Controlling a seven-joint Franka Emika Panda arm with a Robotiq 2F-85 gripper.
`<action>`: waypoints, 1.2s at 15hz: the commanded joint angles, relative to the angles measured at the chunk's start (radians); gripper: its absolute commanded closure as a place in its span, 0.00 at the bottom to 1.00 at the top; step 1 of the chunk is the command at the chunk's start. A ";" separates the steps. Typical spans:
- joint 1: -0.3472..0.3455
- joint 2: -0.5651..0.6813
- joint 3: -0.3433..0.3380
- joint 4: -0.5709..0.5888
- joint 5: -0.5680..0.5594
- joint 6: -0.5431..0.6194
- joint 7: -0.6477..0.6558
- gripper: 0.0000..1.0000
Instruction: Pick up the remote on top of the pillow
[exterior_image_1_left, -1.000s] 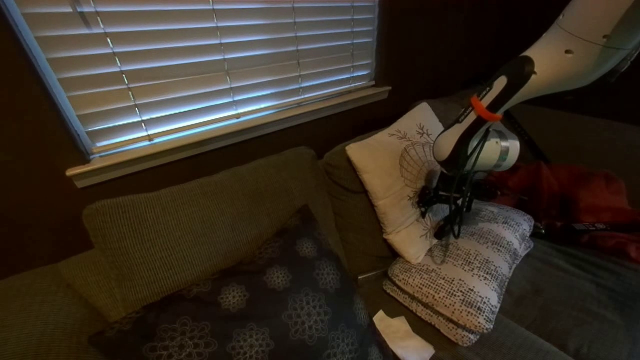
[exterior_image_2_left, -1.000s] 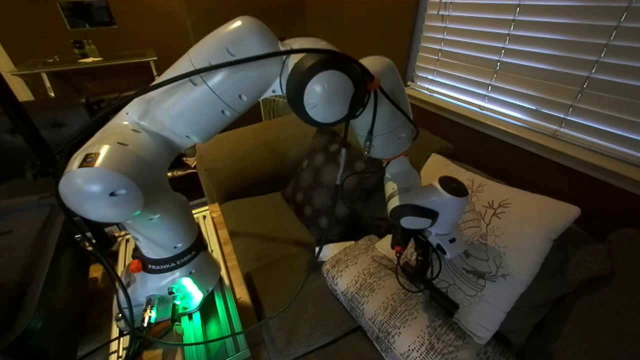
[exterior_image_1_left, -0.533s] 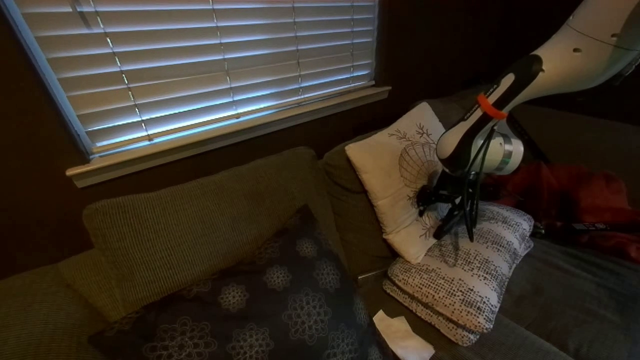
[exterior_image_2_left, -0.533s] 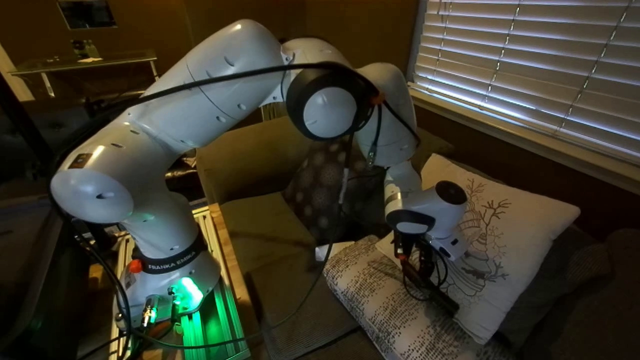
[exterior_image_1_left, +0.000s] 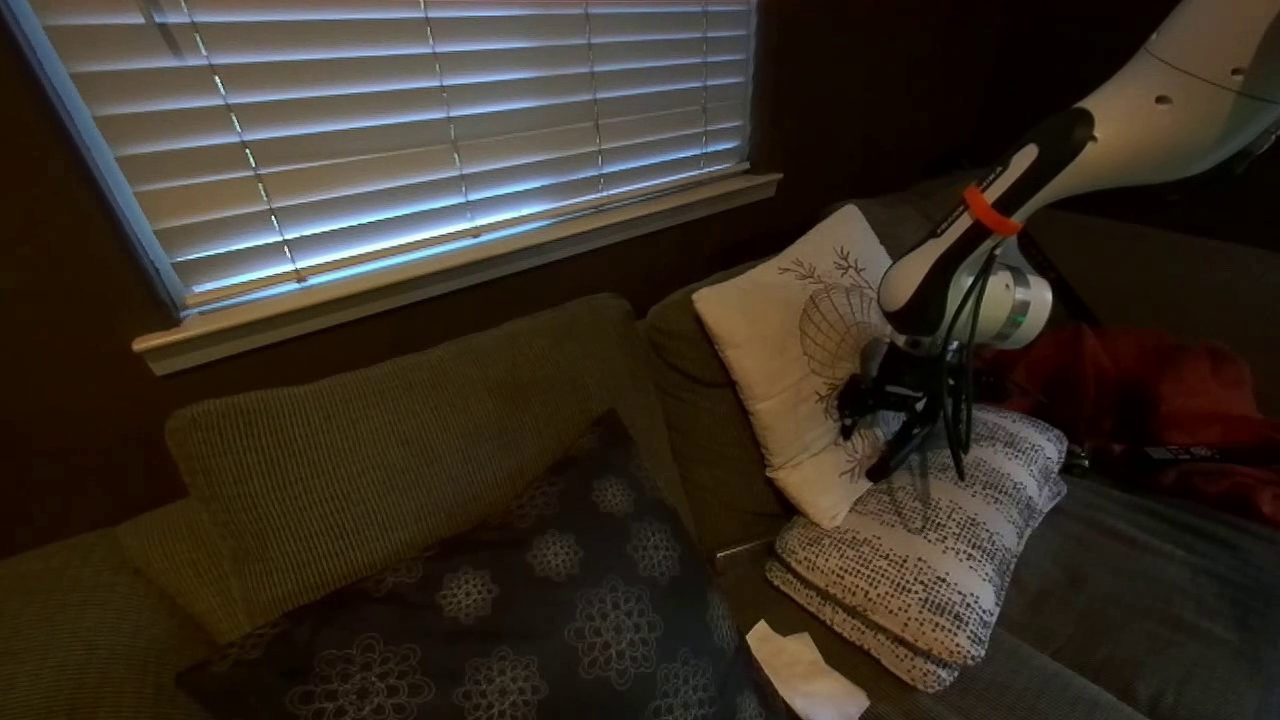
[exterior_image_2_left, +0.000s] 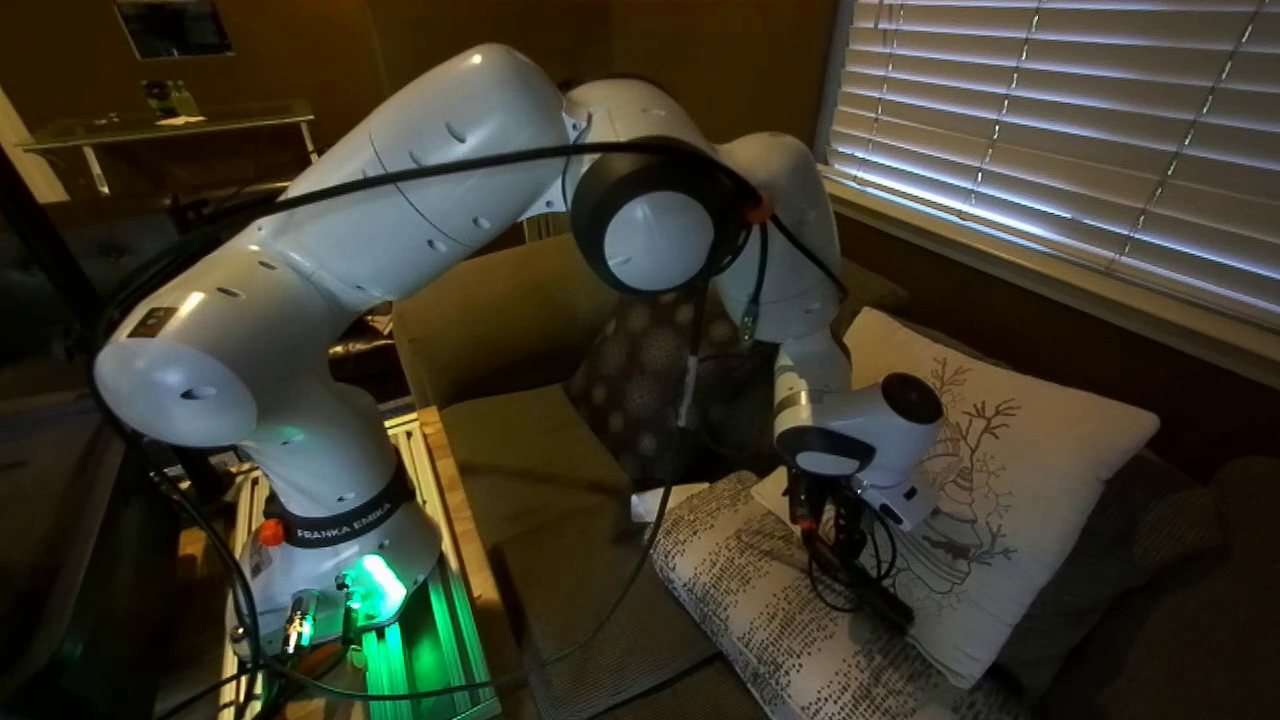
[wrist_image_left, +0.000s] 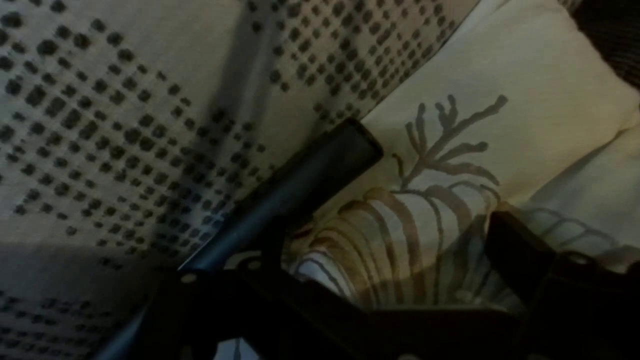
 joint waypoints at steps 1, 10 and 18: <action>0.015 0.010 -0.027 0.030 0.015 -0.103 0.025 0.00; 0.116 0.015 -0.154 0.074 0.026 -0.220 0.236 0.00; 0.175 0.088 -0.232 0.200 0.002 -0.433 0.367 0.00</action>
